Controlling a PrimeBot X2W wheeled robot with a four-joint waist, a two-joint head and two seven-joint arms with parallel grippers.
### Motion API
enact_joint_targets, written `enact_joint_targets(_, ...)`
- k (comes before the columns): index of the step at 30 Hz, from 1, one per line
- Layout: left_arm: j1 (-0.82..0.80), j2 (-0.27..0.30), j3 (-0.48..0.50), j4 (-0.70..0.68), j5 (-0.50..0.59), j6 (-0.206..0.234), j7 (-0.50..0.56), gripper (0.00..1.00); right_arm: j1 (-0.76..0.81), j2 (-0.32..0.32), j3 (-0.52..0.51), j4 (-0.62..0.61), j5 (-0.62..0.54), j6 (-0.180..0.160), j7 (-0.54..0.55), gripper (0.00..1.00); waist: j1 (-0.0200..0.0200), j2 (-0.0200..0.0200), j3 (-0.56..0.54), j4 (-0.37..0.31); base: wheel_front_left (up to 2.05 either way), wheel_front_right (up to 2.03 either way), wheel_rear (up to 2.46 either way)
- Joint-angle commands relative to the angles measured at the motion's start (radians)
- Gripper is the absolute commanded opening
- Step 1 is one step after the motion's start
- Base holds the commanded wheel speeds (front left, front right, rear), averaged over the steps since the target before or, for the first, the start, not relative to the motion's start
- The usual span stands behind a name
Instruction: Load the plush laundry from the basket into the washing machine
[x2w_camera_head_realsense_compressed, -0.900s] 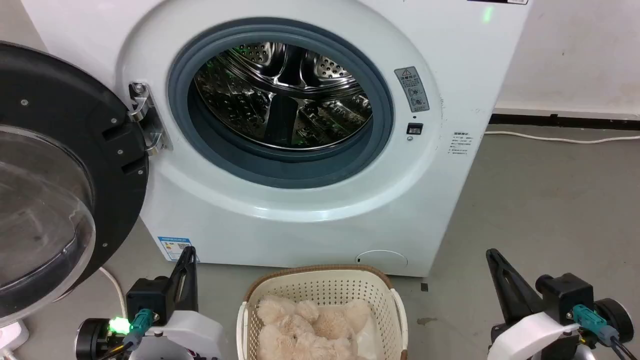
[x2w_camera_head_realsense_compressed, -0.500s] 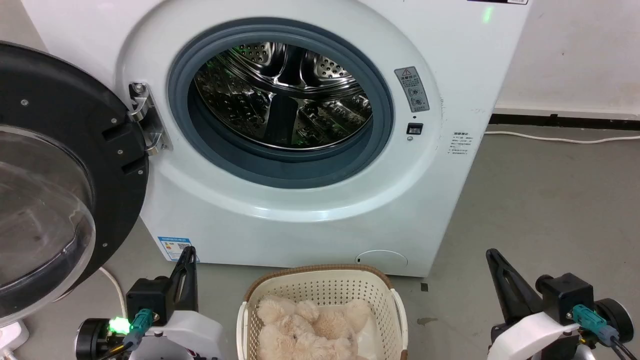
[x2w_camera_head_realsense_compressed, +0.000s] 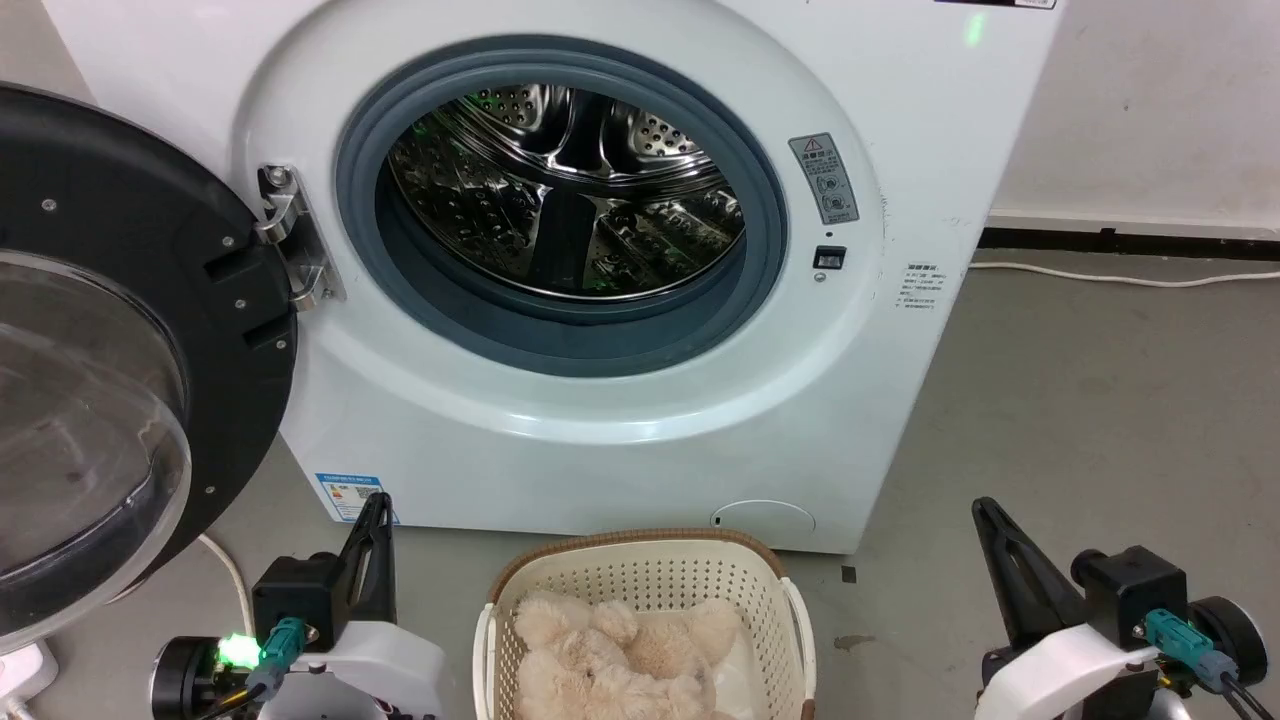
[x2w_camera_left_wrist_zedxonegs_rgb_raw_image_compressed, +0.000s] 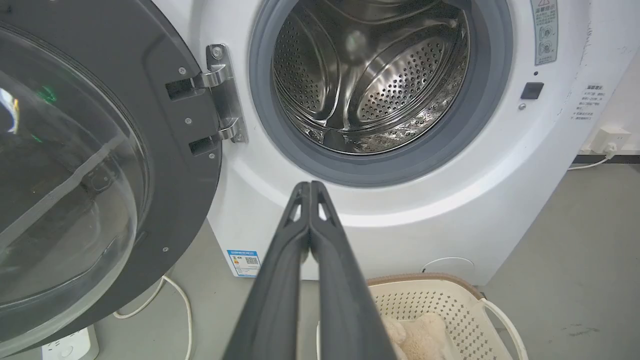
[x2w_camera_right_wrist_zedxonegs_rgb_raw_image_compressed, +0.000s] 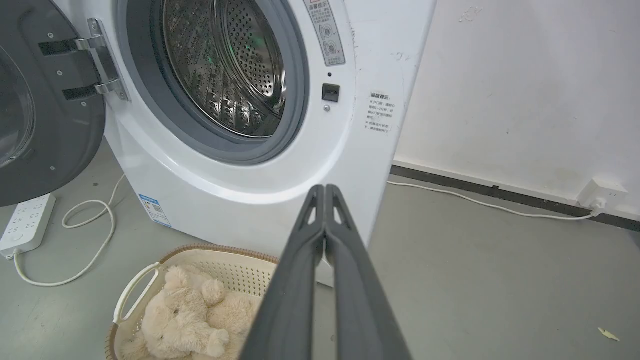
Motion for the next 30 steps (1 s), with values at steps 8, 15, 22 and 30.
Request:
enact_joint_targets(8, -0.001, 0.0, 0.002, 0.002, 0.003, -0.005, 0.0, 0.0, -0.012, -0.002, 0.0, 0.002, -0.007, 0.001, 0.001, 0.0, 0.0, -0.0001, 0.0, 0.0, 0.0, 0.0, 0.0)
enact_joint_targets(15, -0.001, 0.0, 0.002, 0.002, 0.003, -0.005, 0.0, 0.0, -0.012, -0.002, 0.0, 0.002, -0.007, 0.001, 0.001, 0.0, 0.0, -0.0001, 0.0, 0.0, 0.0, 0.0, 0.0)
enact_joint_targets(22, -0.001, 0.0, 0.002, 0.002, 0.003, -0.005, 0.0, 0.0, -0.012, -0.002, 0.0, 0.002, -0.007, 0.001, 0.001, 0.0, 0.0, -0.0001, 0.0, 0.0, 0.0, 0.0, 0.0)
enact_joint_targets(30, 0.001, 0.0, -0.002, -0.001, -0.002, 0.001, -0.002, 1.0, 0.002, 0.0, 0.0, -0.001, 0.004, 0.0, -0.002, 1.0, 0.0001, -0.0001, 0.0, 0.0, 0.0, 0.0, 0.0)
